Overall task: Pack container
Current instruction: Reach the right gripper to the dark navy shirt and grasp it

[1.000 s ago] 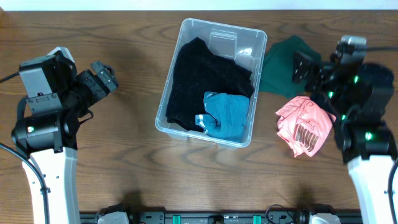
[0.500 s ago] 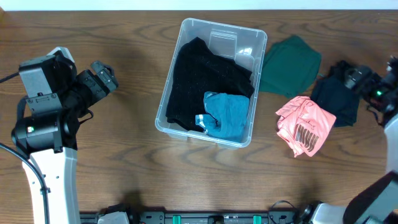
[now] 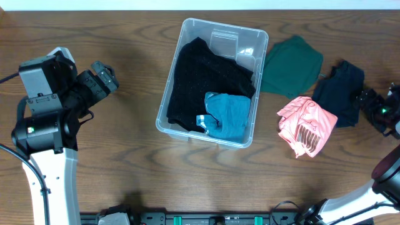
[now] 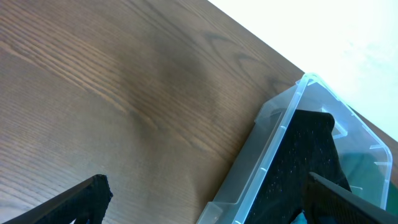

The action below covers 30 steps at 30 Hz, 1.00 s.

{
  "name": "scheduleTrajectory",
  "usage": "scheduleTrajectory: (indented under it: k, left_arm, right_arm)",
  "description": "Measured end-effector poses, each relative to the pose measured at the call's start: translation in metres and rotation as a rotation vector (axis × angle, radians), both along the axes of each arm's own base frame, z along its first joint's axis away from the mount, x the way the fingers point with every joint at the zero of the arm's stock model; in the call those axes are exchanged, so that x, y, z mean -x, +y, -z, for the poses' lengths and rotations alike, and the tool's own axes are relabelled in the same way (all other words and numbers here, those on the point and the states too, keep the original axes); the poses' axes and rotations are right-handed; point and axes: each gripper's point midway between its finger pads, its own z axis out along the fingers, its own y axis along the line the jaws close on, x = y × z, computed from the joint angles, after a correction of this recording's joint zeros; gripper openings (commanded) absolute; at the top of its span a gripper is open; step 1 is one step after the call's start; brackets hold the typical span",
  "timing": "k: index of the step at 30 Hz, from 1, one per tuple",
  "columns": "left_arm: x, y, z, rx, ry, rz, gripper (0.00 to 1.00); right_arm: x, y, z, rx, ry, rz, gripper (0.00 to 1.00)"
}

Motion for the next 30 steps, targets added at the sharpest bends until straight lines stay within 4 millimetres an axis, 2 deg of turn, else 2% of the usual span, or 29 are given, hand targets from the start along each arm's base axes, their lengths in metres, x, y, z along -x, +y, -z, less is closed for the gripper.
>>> scheduleTrajectory:
  k: [3, 9, 16, 17, 21, 26, 28, 30]
  left_arm:
    - [0.000, 0.000, 0.000, 0.000, 0.000, 0.000, 0.98]
    - [0.000, 0.000, 0.000, 0.000, 0.000, 0.000, 0.98]
    - [0.000, 0.000, 0.000, 0.000, 0.000, 0.000, 0.98]
    - [0.000, 0.000, 0.000, 0.000, 0.000, 0.000, 0.98]
    - [0.000, 0.000, 0.000, 0.000, 0.000, 0.001, 0.98]
    - [0.000, 0.000, 0.000, 0.000, 0.000, 0.000, 0.98]
    - [0.000, 0.000, 0.000, 0.000, 0.000, 0.000, 0.98]
    - [0.000, 0.000, 0.000, 0.000, 0.000, 0.000, 0.98]
  right_arm:
    - [-0.002, -0.001, 0.002, -0.013, -0.015, -0.013, 0.99]
    - [-0.017, 0.011, 0.001, -0.080, -0.088, -0.080, 0.98]
    - [-0.038, 0.046, -0.001, -0.110, -0.143, -0.211, 0.92]
    - [-0.041, 0.052, -0.001, -0.113, -0.153, -0.234, 0.85]
    - [-0.044, 0.068, 0.006, -0.133, -0.154, -0.282, 0.45]
    - [-0.042, 0.070, 0.013, -0.157, -0.136, -0.269, 0.16]
    - [-0.042, 0.071, 0.012, -0.175, -0.136, -0.257, 0.11]
    - [-0.043, 0.072, 0.010, -0.188, -0.142, -0.249, 0.02]
